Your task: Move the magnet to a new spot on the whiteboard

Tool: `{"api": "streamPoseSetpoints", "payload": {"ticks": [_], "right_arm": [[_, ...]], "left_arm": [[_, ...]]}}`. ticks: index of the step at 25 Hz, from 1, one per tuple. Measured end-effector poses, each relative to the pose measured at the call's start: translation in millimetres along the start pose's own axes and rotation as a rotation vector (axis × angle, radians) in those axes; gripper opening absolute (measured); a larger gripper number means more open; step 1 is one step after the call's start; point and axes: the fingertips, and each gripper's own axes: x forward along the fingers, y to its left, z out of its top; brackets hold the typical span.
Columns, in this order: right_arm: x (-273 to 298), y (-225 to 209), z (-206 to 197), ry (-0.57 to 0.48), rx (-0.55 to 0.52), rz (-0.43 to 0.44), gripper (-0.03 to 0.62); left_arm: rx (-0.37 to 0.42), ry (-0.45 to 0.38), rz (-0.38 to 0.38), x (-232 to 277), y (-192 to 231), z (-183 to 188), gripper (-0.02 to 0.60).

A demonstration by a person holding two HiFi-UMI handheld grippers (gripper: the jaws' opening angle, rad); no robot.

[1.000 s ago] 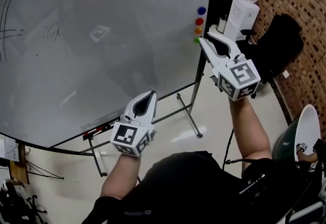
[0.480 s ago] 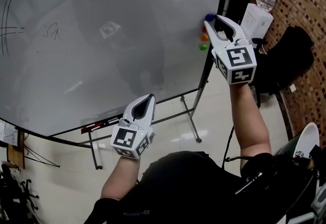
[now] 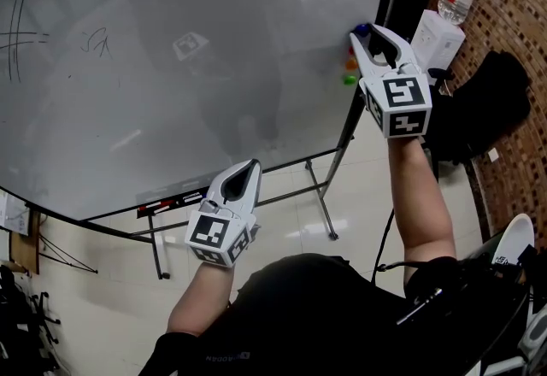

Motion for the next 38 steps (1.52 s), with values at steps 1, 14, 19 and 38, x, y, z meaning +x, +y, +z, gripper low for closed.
{"api": "streamPoseSetpoints", "payload": {"ticks": [1,14,19,38], "right_arm": [[-0.3,-0.5,-0.2,0.002,0.001,0.001,0.114],[-30.3,33.1,28.0,-0.089,0.085,0.094,0.112],[-53.9,85.0,31.1,-0.139,0.294,0.278,0.112],[-139.6,244.6,-77.2,0.113,0.484,0.549,0.112]], "left_arm": [[0.0,0.0,0.003,-1.8,1.3,-0.1,0.015],[-0.008,-0.01,0.013,-20.3,12.7,1.6,0.015],[-0.019,-0.015,0.051,-33.5,24.8,0.1,0.015],[-0.025,-0.053,0.224,-92.5,65.6,-0.2,0.015]]}}
